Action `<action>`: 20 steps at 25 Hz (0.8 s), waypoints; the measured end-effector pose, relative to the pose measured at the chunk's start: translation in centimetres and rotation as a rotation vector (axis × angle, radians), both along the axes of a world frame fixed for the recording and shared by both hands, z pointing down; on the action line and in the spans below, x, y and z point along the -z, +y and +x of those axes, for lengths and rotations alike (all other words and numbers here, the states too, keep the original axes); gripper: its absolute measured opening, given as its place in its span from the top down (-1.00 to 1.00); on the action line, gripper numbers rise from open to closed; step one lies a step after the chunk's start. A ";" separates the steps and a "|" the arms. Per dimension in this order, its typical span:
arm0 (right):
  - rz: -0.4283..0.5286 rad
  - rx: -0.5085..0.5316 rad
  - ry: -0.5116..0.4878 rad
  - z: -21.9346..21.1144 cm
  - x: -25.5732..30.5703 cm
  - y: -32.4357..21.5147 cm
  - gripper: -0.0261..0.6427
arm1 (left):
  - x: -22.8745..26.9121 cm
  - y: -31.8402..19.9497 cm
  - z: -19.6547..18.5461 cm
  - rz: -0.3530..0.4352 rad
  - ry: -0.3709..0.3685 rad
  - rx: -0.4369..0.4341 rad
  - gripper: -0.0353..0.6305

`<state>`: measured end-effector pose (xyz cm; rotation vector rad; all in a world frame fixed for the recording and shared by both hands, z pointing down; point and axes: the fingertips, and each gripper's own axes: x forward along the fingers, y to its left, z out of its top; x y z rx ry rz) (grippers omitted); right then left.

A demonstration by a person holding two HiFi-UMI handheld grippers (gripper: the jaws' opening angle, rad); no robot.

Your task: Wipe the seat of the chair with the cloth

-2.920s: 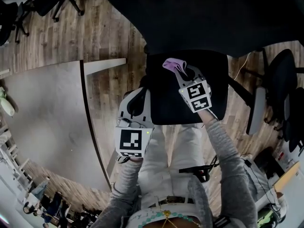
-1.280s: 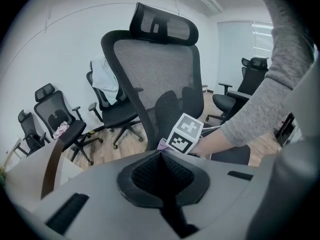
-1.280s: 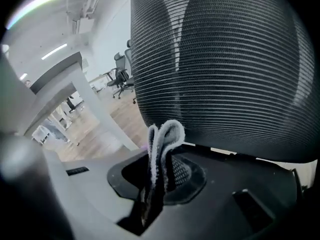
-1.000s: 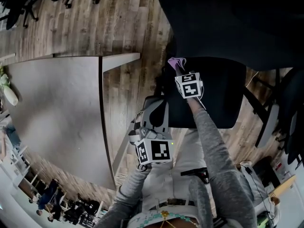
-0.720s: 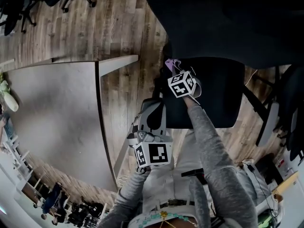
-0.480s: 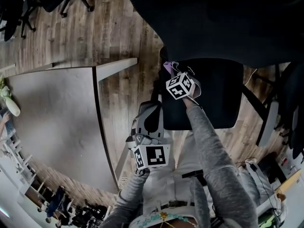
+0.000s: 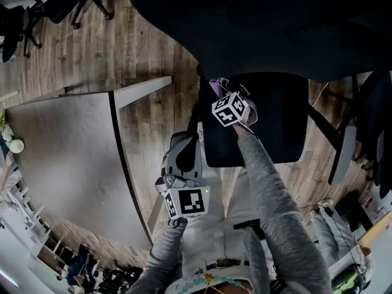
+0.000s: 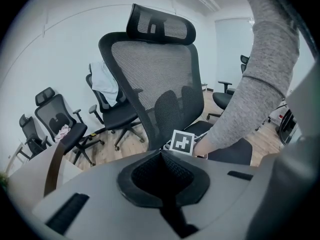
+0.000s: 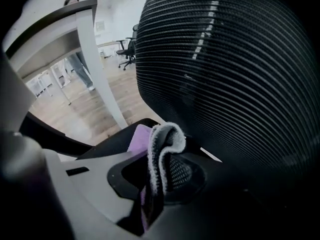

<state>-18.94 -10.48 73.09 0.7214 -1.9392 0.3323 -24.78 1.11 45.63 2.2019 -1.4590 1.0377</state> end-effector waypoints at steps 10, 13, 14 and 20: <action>-0.014 -0.032 0.039 4.2 -0.8 -0.6 0.77 | -0.1 0.1 0.1 0.015 -0.018 0.000 0.90; -0.016 -0.055 0.039 5.0 -1.0 -0.7 0.77 | -0.1 0.2 0.2 0.015 -0.020 0.001 0.90; -0.018 -0.064 0.037 5.3 -1.0 -0.7 0.77 | -0.1 0.3 0.2 0.015 -0.020 0.001 0.90; -0.021 -0.089 0.041 6.5 -1.0 -1.3 0.77 | 0.1 0.1 0.1 0.022 -0.028 0.000 0.90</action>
